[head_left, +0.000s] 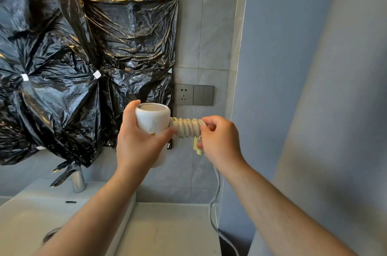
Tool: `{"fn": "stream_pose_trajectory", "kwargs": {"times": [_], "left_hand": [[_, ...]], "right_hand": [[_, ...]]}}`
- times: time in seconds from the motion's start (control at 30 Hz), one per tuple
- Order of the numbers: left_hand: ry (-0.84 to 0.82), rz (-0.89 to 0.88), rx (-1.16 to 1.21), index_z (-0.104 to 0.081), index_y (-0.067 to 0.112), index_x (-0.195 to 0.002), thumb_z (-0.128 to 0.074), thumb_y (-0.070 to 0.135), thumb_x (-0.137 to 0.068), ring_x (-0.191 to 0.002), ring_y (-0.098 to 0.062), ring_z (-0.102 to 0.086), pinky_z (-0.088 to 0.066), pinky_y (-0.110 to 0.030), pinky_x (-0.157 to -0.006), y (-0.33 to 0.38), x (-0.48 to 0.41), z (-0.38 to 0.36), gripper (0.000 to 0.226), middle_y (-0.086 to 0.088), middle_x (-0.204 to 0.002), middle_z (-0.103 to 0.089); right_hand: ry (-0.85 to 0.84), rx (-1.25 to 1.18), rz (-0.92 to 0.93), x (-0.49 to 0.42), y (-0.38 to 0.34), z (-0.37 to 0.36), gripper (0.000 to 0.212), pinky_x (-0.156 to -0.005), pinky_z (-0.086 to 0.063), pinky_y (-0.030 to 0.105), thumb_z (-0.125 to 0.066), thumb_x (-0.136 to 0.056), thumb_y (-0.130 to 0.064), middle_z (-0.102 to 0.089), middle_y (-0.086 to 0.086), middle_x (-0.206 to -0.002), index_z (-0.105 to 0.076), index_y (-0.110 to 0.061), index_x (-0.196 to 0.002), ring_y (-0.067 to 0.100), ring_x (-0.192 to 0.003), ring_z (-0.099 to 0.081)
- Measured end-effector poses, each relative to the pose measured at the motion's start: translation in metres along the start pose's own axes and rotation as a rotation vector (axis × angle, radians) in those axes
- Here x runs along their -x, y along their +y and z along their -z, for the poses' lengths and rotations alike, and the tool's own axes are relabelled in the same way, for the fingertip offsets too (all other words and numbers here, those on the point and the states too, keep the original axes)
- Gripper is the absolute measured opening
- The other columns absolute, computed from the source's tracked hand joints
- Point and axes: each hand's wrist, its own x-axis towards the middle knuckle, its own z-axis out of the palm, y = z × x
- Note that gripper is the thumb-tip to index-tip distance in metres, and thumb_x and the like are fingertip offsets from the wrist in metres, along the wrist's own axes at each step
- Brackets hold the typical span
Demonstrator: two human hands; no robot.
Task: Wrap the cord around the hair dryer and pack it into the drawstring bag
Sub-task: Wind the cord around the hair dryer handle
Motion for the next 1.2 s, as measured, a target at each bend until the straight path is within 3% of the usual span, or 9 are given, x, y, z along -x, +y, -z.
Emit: {"fn": "stream_pose_trajectory", "kwargs": {"times": [0.1, 0.37, 0.47, 0.57, 0.67, 0.8, 0.97, 1.1, 1.2], "left_hand": [[0.035, 0.048, 0.075, -0.041, 0.031, -0.133, -0.088, 0.034, -0.06, -0.098, -0.019, -0.059, -0.052, -0.046, -0.089, 0.0, 0.001, -0.002, 0.087, 0.007, -0.113, -0.056], [0.087, 0.193, 0.164, -0.039, 0.033, -0.135, -0.087, 0.037, -0.06, -0.101, -0.021, -0.059, -0.052, -0.049, -0.091, -0.002, 0.008, -0.011, 0.089, 0.006, -0.115, -0.057], [0.091, 0.271, 0.252, -0.043, 0.03, -0.131, -0.084, 0.043, -0.054, -0.099, -0.024, -0.061, -0.055, -0.052, -0.086, -0.003, 0.006, -0.012, 0.088, 0.001, -0.113, -0.059], [0.049, 0.373, 0.378, -0.053, 0.025, -0.115, -0.084, 0.04, -0.053, -0.095, -0.03, -0.065, -0.058, -0.056, -0.077, -0.007, 0.0, -0.008, 0.071, -0.005, -0.105, -0.062], [-0.059, 0.503, 0.491, -0.058, 0.024, -0.112, -0.085, 0.037, -0.055, -0.092, -0.035, -0.067, -0.059, -0.058, -0.068, -0.015, -0.008, 0.0, 0.064, -0.013, -0.107, -0.066], [-0.253, 0.612, 0.61, -0.059, 0.014, -0.118, -0.081, 0.024, -0.072, -0.079, -0.037, -0.066, -0.058, -0.054, -0.058, -0.024, -0.016, 0.014, 0.052, -0.024, -0.107, -0.066], [-0.421, 0.608, 0.653, -0.062, 0.015, -0.11, -0.076, 0.026, -0.068, -0.064, -0.027, -0.07, -0.058, -0.044, -0.055, -0.025, -0.012, 0.022, 0.046, -0.015, -0.084, -0.072], [-0.571, 0.56, 0.646, -0.063, 0.013, -0.114, -0.078, 0.029, -0.063, -0.073, -0.028, -0.069, -0.057, -0.047, -0.064, -0.029, -0.017, 0.03, 0.056, -0.02, -0.093, -0.07], [-0.67, 0.513, 0.552, -0.059, 0.015, -0.119, -0.088, 0.034, -0.044, -0.084, -0.037, -0.067, -0.057, -0.057, -0.072, -0.039, -0.028, 0.041, 0.083, -0.024, -0.105, -0.067]], "right_hand": [[0.096, -0.064, 0.055, 0.002, 0.003, -0.008, 0.015, -0.069, -0.059, 0.044, -0.059, -0.089, -0.017, -0.071, 0.002, -0.089, -0.072, -0.02, -0.095, 0.026, -0.077, -0.07], [0.171, -0.158, 0.078, 0.011, 0.005, -0.025, 0.031, -0.074, -0.059, 0.045, -0.059, -0.09, -0.014, -0.066, 0.004, -0.096, -0.069, -0.019, -0.119, 0.025, -0.084, -0.066], [0.117, -0.18, 0.104, 0.02, 0.004, -0.03, 0.041, -0.079, -0.055, 0.028, -0.057, -0.092, -0.01, -0.052, -0.001, -0.094, -0.059, -0.023, -0.131, 0.012, -0.081, -0.059], [0.092, -0.291, 0.154, 0.023, 0.004, -0.025, 0.038, -0.063, -0.044, 0.019, -0.062, -0.091, -0.01, -0.057, 0.0, -0.082, -0.064, -0.026, -0.125, 0.007, -0.061, -0.05], [-0.022, -0.429, 0.117, 0.024, 0.002, -0.018, 0.029, -0.055, -0.043, 0.024, -0.068, -0.086, -0.013, -0.063, -0.009, -0.073, -0.069, -0.037, -0.102, 0.009, -0.055, -0.051], [-0.267, -0.48, -0.012, 0.021, -0.002, 0.004, 0.02, -0.046, -0.039, 0.022, -0.071, -0.083, -0.009, -0.066, -0.006, -0.063, -0.071, -0.029, -0.087, 0.006, -0.046, -0.046], [-0.558, -0.466, -0.094, 0.005, 0.011, 0.026, 0.017, -0.045, -0.036, 0.02, -0.079, -0.071, -0.025, -0.065, -0.001, -0.058, -0.071, -0.019, -0.057, 0.011, -0.047, -0.042], [-0.793, -0.42, -0.099, -0.004, 0.014, 0.035, 0.05, -0.047, -0.037, 0.019, -0.091, -0.053, -0.037, -0.059, 0.01, -0.067, -0.07, -0.003, -0.083, 0.011, -0.051, -0.046], [-0.952, -0.292, -0.071, -0.005, 0.007, 0.047, 0.017, -0.05, -0.039, 0.018, -0.073, -0.069, -0.008, -0.066, -0.002, -0.067, -0.068, -0.01, -0.085, 0.006, -0.057, -0.057]]}}
